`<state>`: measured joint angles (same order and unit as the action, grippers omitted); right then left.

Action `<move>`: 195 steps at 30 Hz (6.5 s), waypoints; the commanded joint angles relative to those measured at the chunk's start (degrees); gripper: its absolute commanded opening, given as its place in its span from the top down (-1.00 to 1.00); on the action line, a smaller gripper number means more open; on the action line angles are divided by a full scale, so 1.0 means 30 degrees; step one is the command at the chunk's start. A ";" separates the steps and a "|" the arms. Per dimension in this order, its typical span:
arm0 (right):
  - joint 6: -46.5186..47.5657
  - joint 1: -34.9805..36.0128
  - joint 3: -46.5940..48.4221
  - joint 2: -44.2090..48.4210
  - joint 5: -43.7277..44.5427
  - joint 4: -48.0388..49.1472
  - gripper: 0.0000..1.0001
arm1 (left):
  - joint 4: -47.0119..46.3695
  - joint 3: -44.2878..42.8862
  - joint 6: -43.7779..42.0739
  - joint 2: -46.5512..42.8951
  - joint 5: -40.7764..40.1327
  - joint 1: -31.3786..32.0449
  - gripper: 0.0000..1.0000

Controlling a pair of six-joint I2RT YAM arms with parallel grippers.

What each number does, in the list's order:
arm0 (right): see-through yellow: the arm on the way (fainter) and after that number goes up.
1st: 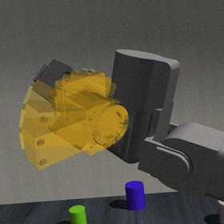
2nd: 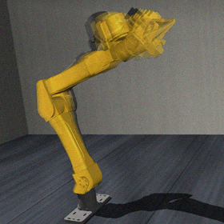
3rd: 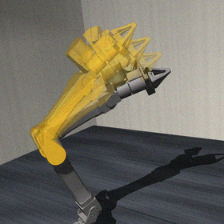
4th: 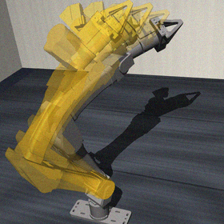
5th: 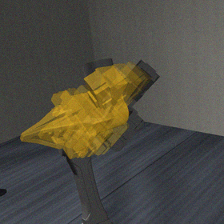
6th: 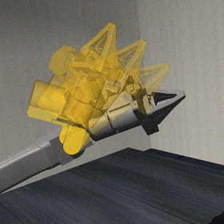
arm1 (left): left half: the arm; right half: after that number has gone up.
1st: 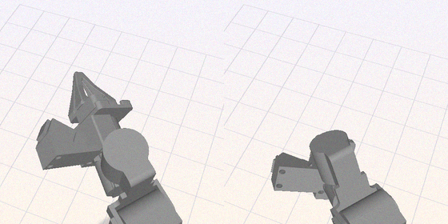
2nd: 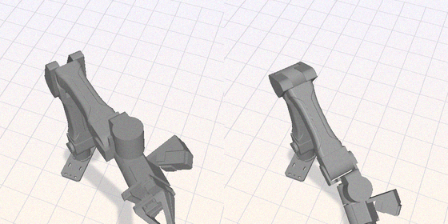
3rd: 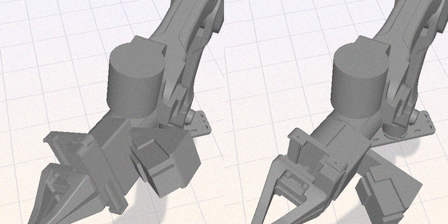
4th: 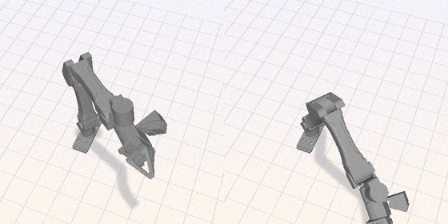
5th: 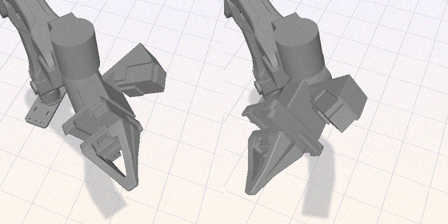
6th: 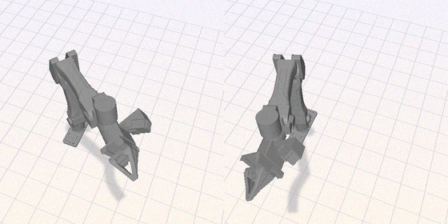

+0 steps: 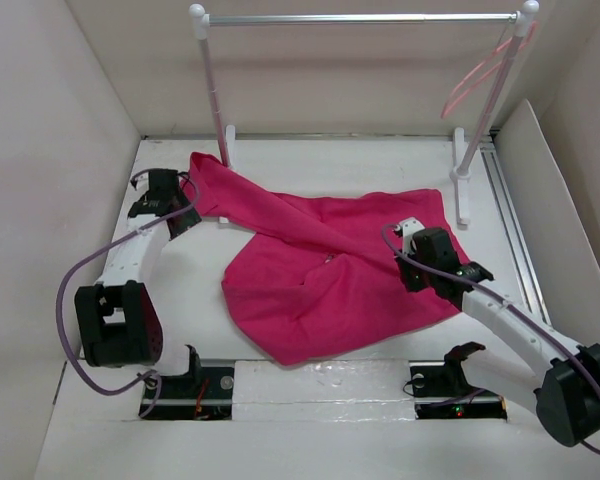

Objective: Place the trousers on the hanger
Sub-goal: Flatten out the trousers at the center of the board.

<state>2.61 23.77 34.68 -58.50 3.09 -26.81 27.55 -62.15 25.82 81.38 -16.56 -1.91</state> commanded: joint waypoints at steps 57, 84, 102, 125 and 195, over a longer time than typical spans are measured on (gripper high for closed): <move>-0.2010 0.2562 -0.0074 -0.3621 -0.1529 0.0679 1.00 | -0.3968 0.0472 0.2261 0.2491 0.6606 0.2538 -0.37; -0.0605 -0.8853 0.4408 -0.5371 -0.0534 0.3867 -0.60 | -0.6134 -0.0293 0.2728 0.4575 0.7832 0.2542 0.13; -0.4150 -1.2171 0.5787 -1.1910 -0.6012 0.6326 1.00 | -0.4176 -0.3011 0.2876 0.3545 0.2710 0.2923 0.04; -0.2480 -1.1882 0.9018 -0.8118 -0.1464 0.5240 -0.83 | -0.2149 -0.4302 -0.1190 0.6005 -0.0807 0.3097 0.03; 0.2525 0.6840 0.7453 -0.6070 -0.2410 0.0943 -0.82 | 0.0605 0.1435 0.1910 0.0851 0.0592 0.7614 -0.17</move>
<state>6.72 42.83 54.13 -73.54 -1.78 -22.63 28.08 -61.95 26.83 84.29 -16.69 24.43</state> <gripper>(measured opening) 0.896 0.558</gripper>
